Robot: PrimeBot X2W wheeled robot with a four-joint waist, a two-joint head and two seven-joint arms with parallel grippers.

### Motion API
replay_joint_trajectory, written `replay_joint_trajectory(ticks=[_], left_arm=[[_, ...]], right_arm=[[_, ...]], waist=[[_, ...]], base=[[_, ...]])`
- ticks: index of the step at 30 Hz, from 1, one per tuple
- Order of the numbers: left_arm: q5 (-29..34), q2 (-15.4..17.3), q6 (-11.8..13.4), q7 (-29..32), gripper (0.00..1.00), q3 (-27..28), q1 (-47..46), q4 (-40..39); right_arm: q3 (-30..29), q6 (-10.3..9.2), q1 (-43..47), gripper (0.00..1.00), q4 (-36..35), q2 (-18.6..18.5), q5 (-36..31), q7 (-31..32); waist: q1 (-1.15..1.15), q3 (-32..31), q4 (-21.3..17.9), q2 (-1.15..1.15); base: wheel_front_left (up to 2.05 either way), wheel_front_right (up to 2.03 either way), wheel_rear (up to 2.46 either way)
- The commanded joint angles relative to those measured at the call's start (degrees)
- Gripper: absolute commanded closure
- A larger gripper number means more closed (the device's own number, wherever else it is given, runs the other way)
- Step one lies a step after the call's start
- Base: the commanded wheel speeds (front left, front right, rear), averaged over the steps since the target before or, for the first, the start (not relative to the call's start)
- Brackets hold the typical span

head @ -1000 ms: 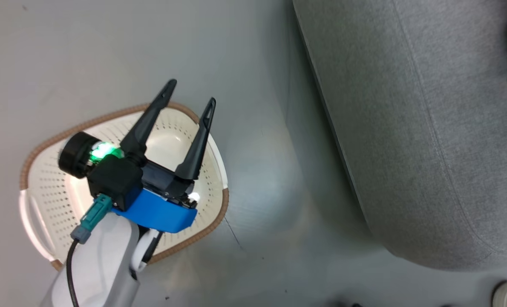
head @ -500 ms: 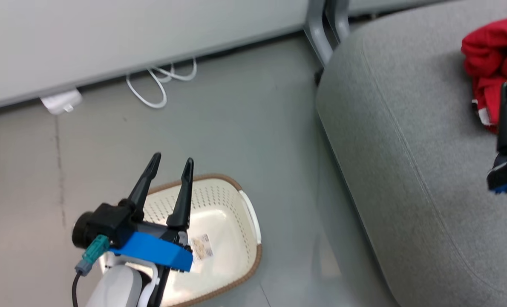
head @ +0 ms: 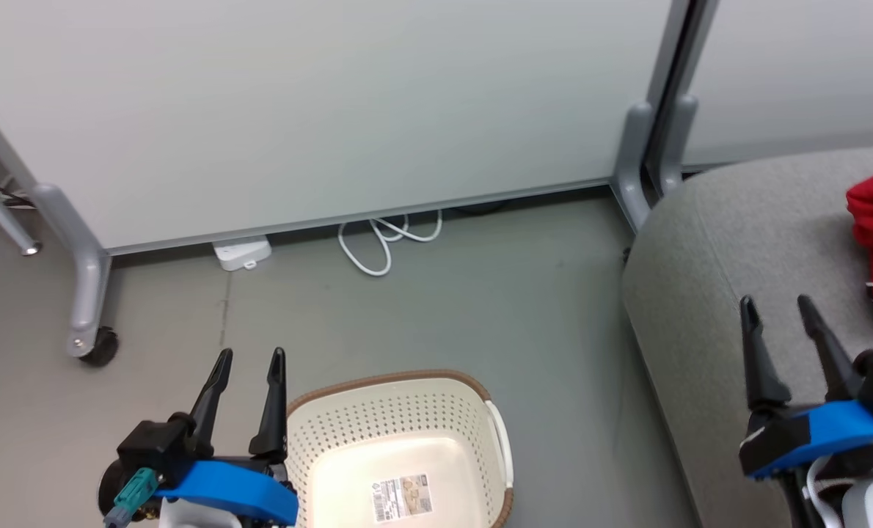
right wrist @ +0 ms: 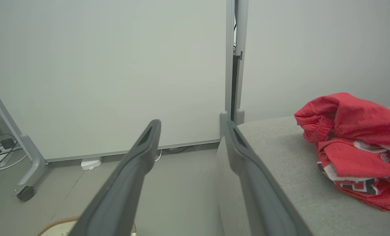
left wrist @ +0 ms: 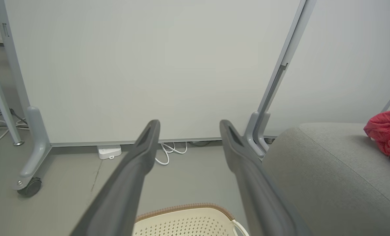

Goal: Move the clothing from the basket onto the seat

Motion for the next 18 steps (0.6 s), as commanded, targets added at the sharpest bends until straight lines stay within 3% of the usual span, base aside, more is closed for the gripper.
replay_joint_trajectory(ticks=[1, 9, 18], left_arm=[[0.2, 0.0, -0.1, -0.2, 0.0, 0.7, 0.8, 0.3], [0.4, 0.1, -0.1, -0.2, 0.0, 3.9, 3.1, 1.0], [0.4, -0.5, -0.1, -0.2, 0.0, 4.0, 4.4, 1.6]], right_arm=[[0.1, 0.01, 1.9, 0.0, -0.6, 0.7, -0.2, 0.1], [0.2, 0.02, 6.2, 0.0, -2.7, 3.3, -1.7, 0.4], [0.5, 0.01, 7.6, 0.0, -2.5, 3.7, -0.8, 0.5]], waist=[[0.02, -2.1, 2.3, 0.0], [0.02, -3.2, 4.3, 0.0], [0.02, -3.6, 5.5, 0.0]], base=[[0.0, 0.0, 0.0], [0.0, 0.0, 0.0], [0.0, 0.0, 0.0]])
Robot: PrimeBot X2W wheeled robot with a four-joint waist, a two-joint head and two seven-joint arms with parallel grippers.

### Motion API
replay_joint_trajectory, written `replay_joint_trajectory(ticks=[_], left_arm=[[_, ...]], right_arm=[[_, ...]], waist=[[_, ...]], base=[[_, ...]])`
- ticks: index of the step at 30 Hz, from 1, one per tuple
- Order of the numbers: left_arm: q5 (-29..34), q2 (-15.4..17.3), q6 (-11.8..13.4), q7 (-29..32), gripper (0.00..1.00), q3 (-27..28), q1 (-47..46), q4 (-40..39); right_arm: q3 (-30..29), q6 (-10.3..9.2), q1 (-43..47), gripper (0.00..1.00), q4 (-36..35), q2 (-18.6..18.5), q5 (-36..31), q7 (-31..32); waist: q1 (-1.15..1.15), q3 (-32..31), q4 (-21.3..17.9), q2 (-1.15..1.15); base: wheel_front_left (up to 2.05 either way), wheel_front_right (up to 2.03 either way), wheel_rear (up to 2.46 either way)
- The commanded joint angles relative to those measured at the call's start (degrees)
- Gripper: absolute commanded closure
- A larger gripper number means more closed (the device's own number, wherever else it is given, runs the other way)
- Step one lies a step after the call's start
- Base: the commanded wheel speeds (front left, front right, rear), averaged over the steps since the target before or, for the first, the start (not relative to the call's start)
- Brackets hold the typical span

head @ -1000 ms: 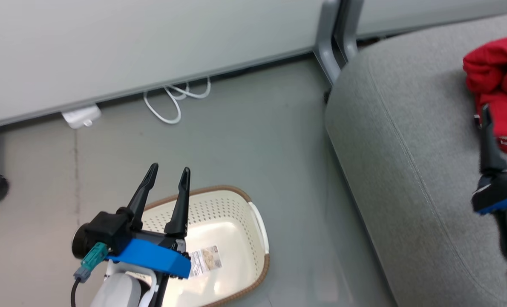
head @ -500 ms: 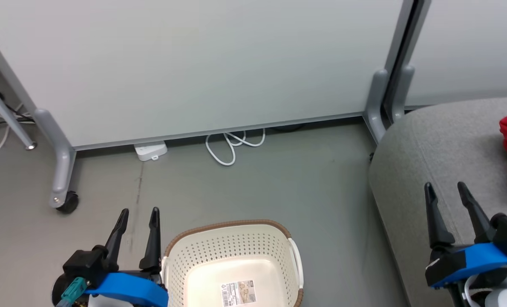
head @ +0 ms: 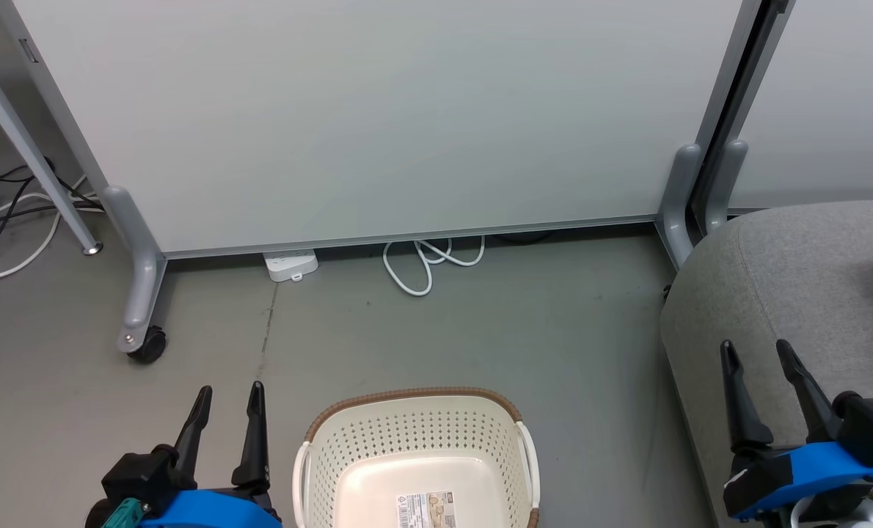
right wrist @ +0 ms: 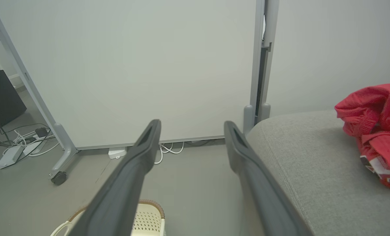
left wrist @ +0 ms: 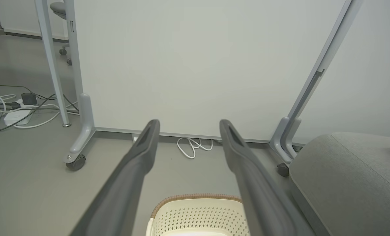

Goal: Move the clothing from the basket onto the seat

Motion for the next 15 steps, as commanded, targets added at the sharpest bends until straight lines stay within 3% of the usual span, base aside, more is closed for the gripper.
replay_joint_trajectory(ticks=[1, 4, 5, 11, 15], left_arm=[[-0.3, 0.0, -0.1, -0.1, 0.0, -0.3, 0.3, 0.4], [-0.8, 0.2, -0.1, -0.1, 0.0, -0.7, 0.1, 0.5], [-0.5, 0.1, 0.0, 0.0, 1.0, -0.5, 0.0, 0.4], [-0.9, -0.5, 0.0, 0.5, 1.0, -0.4, 1.9, 3.2], [-5.0, -0.7, 0.0, 1.6, 1.0, 0.3, 1.5, 2.8]], right_arm=[[0.5, 0.02, 0.9, 0.0, 0.3, 0.1, 0.6, -0.1], [0.9, 0.03, 1.1, 0.0, 0.3, 0.2, 1.2, -0.1], [0.9, 0.0, 0.0, 1.0, 0.3, 0.0, 0.9, 0.0], [1.0, 0.0, 0.2, 1.0, 3.8, 0.5, 1.3, 0.3], [0.7, 0.0, -0.3, 1.0, 4.3, 0.5, 5.9, 1.2]], waist=[[0.0, 0.0, 0.0, -0.01], [0.0, 0.1, -0.1, -0.01], [0.0, 0.1, -0.1, -0.01], [0.0, 0.1, -0.1, -0.01], [0.0, 0.1, -0.2, -0.01]], base=[[0.0, 0.0, 0.0], [0.0, 0.0, 0.0], [0.0, 0.0, 0.0], [0.0, 0.0, 0.0], [0.0, 0.0, 0.0]])
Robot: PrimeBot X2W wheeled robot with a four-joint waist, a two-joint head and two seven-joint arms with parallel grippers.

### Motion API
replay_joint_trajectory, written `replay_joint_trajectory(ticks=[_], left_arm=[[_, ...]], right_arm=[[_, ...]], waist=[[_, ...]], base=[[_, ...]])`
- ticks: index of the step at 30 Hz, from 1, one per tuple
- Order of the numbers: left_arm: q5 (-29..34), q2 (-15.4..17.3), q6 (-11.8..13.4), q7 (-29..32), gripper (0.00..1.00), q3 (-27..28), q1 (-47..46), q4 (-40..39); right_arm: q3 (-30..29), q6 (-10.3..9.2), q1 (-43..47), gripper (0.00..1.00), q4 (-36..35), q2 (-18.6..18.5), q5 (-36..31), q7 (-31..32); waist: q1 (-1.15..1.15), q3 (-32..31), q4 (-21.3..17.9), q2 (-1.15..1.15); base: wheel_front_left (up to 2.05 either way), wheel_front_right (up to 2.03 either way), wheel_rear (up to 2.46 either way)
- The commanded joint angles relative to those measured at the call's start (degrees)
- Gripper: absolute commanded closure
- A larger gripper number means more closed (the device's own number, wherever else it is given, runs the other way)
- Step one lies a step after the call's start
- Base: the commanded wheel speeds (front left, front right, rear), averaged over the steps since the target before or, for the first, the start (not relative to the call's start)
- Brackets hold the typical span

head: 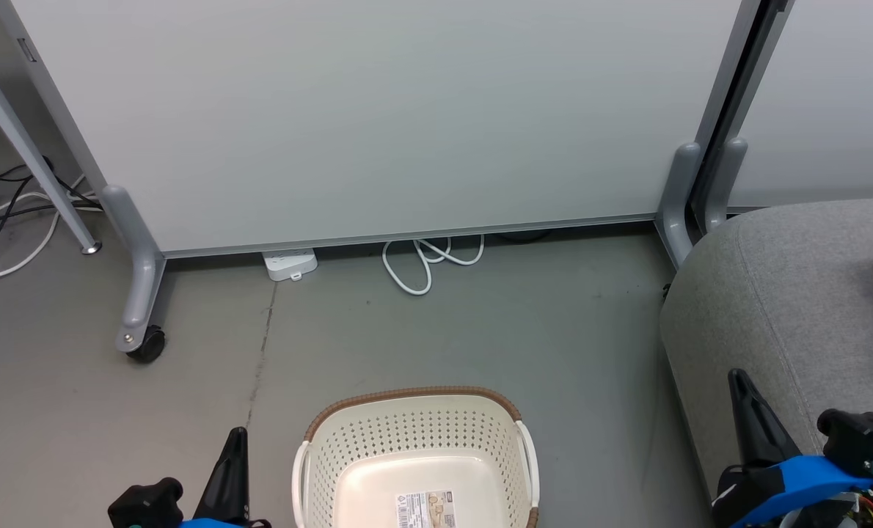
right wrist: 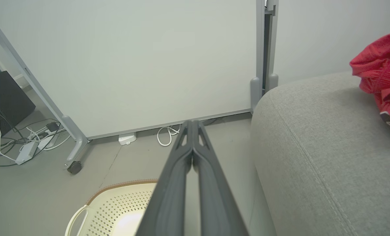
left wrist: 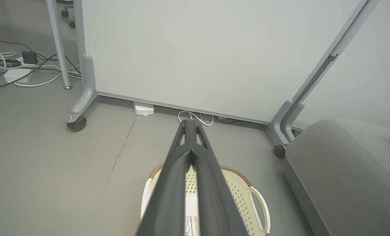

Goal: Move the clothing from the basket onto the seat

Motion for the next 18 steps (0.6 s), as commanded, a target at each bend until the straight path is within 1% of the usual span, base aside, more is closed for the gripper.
replay_joint_trajectory(ticks=[1, 18], left_arm=[[-2.6, 0.1, 0.0, 0.6, 1.0, 0.7, -1.2, -1.2], [-17.5, -0.5, 0.0, 5.0, 1.0, 3.5, -2.9, -2.9]], right_arm=[[-0.2, 0.0, -0.8, 1.0, -0.6, -0.2, 3.1, 0.5], [-0.1, 0.0, -1.9, 1.0, 0.1, -0.3, 20.3, 2.3]], waist=[[0.0, 0.0, -0.1, 0.0], [0.0, 0.1, -0.7, 0.0]], base=[[0.0, 0.0, 0.0], [0.0, 0.0, 0.0]])
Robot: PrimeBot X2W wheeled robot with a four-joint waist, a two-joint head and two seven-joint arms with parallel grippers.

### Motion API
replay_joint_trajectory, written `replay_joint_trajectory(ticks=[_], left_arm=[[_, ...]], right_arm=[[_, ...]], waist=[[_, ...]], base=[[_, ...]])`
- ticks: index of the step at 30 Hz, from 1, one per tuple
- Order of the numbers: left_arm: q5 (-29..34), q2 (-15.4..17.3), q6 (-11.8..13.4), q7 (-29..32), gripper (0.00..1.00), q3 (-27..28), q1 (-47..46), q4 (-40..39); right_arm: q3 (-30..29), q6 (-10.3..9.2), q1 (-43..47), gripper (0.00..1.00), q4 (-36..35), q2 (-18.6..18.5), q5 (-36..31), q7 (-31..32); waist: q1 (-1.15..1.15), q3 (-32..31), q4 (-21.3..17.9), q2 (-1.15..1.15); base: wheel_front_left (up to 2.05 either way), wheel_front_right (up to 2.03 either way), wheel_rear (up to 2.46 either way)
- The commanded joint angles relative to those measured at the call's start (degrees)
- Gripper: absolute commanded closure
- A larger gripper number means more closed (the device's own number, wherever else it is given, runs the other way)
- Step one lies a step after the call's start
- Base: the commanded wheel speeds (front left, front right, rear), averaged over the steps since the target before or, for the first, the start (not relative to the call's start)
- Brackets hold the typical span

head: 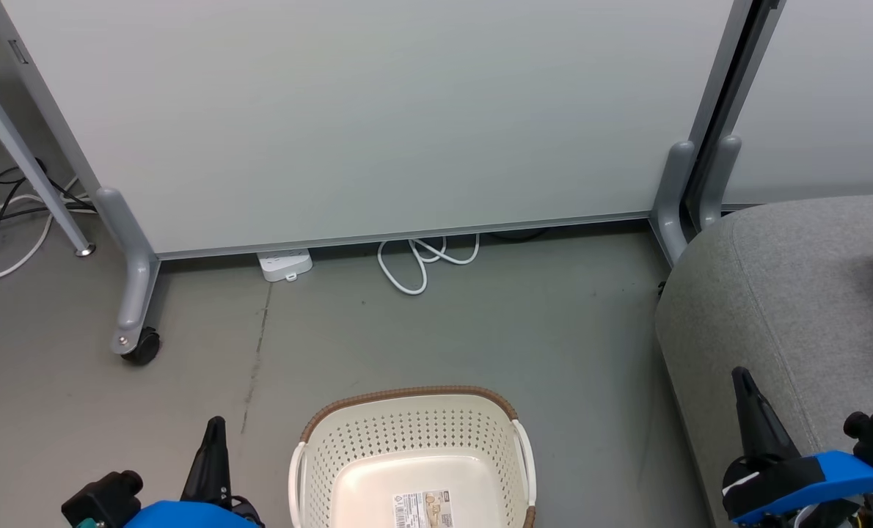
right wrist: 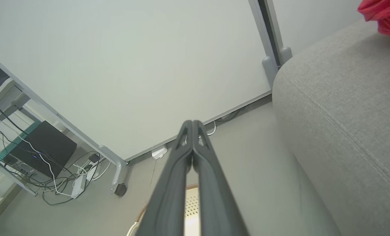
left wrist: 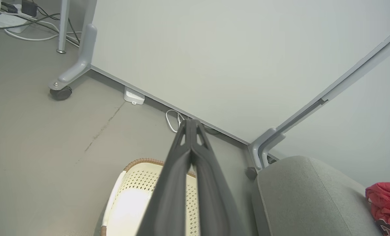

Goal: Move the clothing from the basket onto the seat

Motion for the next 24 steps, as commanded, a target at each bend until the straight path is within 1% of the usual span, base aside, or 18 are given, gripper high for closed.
replay_joint_trajectory(ticks=[1, 15, 16, 24], left_arm=[[-2.3, 0.1, 0.0, 0.6, 1.0, 0.9, -2.1, -1.2], [-11.8, -0.4, 0.0, 3.4, 1.0, 2.6, -3.1, -2.2], [-13.2, -0.4, 0.0, 3.8, 1.0, 2.9, -3.2, -2.4], [-17.7, -0.6, 0.0, 5.1, 1.0, 3.7, -3.8, -2.9]], right_arm=[[-0.1, 0.0, -1.5, 1.0, -0.5, -0.3, 2.7, 0.4], [-0.2, 0.01, -2.3, 1.0, 0.1, -0.4, 13.7, 1.7], [-0.2, 0.01, -2.5, 1.0, 0.2, -0.4, 15.2, 1.9], [-0.2, 0.01, -2.9, 1.0, 0.5, -0.5, 20.4, 2.5]], waist=[[0.0, 0.0, -0.1, 0.0], [0.0, 0.1, -0.5, 0.0], [0.0, 0.1, -0.6, 0.0], [0.0, 0.1, -0.9, 0.0]], base=[[0.0, 0.0, 0.0], [0.0, 0.0, 0.0], [0.0, 0.0, 0.0], [0.0, 0.0, 0.0]])
